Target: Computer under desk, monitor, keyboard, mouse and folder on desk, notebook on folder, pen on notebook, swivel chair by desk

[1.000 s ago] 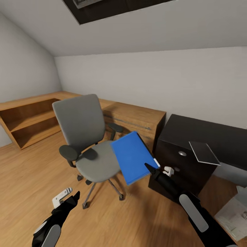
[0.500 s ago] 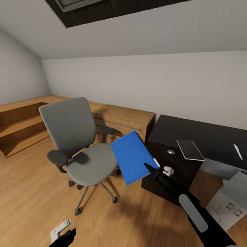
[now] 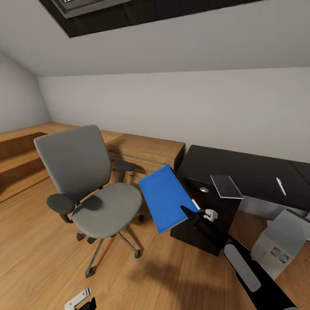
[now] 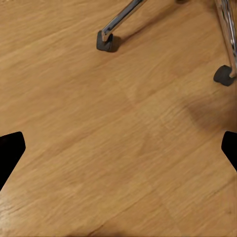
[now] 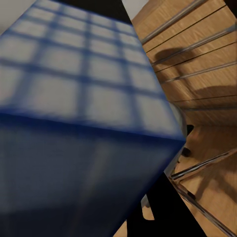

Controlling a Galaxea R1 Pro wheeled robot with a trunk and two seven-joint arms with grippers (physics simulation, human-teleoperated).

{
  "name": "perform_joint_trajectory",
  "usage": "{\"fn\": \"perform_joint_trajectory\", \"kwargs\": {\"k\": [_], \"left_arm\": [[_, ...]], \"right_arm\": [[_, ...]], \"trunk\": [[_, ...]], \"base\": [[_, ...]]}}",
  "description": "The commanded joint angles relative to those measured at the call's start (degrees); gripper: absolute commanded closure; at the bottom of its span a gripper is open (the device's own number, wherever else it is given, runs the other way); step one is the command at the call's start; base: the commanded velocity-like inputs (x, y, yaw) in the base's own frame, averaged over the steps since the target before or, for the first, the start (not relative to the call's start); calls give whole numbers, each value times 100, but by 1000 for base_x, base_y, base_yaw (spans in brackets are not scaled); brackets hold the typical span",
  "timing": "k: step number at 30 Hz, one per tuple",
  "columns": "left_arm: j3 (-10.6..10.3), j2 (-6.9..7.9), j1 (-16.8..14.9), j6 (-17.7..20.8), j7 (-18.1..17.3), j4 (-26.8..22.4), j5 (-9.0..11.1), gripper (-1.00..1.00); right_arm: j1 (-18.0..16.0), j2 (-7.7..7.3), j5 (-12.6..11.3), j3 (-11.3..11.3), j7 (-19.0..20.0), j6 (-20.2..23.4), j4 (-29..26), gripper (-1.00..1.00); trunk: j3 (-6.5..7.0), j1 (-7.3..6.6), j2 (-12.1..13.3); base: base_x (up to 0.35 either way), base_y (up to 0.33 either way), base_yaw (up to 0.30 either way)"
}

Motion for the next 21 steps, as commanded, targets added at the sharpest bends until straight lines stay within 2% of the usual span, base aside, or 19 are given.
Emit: {"fn": "perform_joint_trajectory", "kwargs": {"k": [1, 5, 21], "left_arm": [[-41, 9, -3, -35, 45, -4, 61, -100], [-50, 7, -3, -60, 45, 7, 71, -100], [-37, 7, -3, -57, 45, 212, 102, -100]], "right_arm": [[-4, -4, -62, 6, 4, 34, -1, 100], [-4, 1, -65, 6, 13, 25, 4, 100], [-4, 53, -79, 79, -20, 70, 16, 100]], "trunk": [[-4, -1, -3], [-3, -1, -3], [284, -352, 639]], "base": [[0, 0, -36], [0, 0, -11], [0, 0, 0]]}}
